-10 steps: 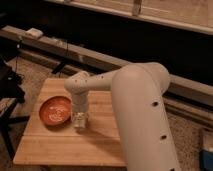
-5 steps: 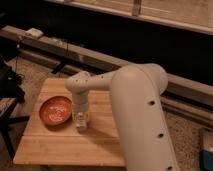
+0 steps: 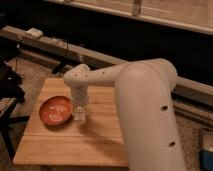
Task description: Place the bottle in the ceramic bowl
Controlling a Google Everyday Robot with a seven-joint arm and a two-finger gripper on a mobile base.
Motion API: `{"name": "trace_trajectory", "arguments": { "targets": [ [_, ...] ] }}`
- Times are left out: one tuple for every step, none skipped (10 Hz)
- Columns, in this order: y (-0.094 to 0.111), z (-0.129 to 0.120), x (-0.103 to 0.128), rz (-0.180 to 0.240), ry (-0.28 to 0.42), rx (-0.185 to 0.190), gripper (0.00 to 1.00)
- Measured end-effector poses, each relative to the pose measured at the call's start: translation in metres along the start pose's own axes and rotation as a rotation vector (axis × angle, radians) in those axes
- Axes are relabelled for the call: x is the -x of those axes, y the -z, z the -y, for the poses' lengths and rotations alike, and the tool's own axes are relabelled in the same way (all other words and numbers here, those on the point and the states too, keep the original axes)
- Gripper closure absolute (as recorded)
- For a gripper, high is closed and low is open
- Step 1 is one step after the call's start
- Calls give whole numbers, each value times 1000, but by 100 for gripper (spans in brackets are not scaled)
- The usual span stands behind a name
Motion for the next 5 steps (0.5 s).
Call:
{"name": "trace_trajectory", "arguments": {
  "targets": [
    [17,-7,3,34,27,3,100],
    [28,-13,4,53,52,5,100],
    [34,-22,5,67,83,7,100],
    [37,-30,5,74,111,11,100],
    [42,-41,8,78,147,14,100]
  ]
}}
